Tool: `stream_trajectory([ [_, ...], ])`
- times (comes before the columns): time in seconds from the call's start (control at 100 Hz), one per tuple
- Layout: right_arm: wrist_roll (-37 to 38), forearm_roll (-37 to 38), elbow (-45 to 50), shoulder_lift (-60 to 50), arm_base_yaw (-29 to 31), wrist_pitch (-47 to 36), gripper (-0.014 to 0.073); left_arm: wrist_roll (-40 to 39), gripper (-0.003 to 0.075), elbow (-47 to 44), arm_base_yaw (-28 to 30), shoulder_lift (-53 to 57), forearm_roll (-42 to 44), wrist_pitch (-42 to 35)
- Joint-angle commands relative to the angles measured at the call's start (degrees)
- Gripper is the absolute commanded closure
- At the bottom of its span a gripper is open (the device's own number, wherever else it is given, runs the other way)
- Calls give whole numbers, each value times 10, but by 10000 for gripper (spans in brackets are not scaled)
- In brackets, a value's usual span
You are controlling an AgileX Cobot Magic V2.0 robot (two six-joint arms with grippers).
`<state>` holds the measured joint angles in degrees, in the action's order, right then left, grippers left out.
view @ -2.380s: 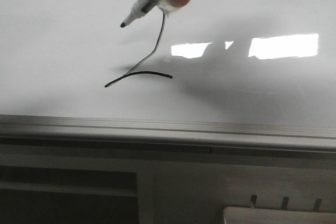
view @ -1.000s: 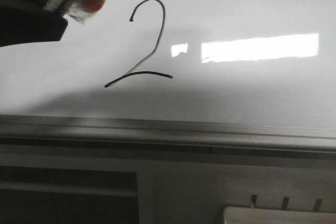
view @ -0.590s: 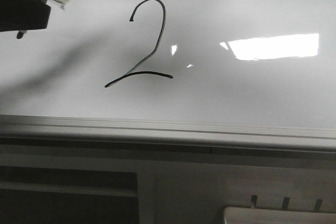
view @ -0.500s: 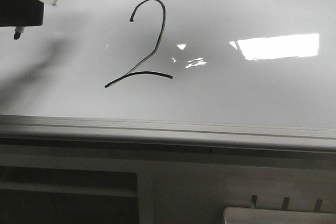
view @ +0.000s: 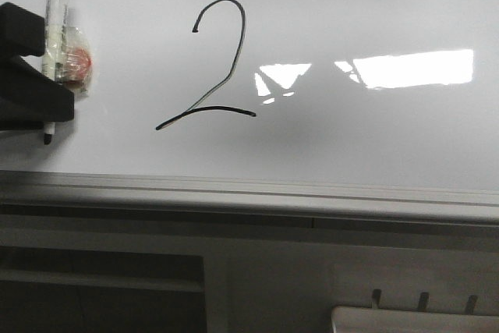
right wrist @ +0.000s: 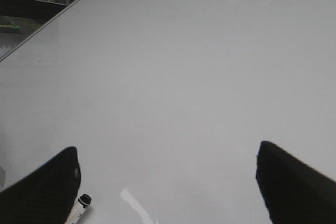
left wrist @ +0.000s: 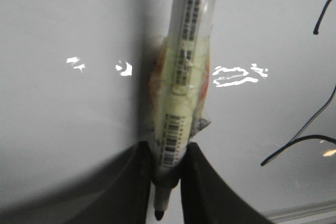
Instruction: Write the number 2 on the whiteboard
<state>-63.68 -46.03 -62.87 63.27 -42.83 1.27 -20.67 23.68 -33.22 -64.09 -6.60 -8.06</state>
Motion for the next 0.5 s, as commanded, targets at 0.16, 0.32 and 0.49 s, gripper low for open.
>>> stream_trajectory([
  [0.16, 0, -2, -15, -16, 2, -22, -14, -5, 741, 14, -1, 1, -14, -55],
  [0.32, 0, -2, -15, -16, 2, -22, -14, -5, 737, 14, -1, 1, -14, -56],
  [0.49, 0, -2, -15, -16, 2, -22, -14, -5, 561, 14, -1, 1, -8, -59],
])
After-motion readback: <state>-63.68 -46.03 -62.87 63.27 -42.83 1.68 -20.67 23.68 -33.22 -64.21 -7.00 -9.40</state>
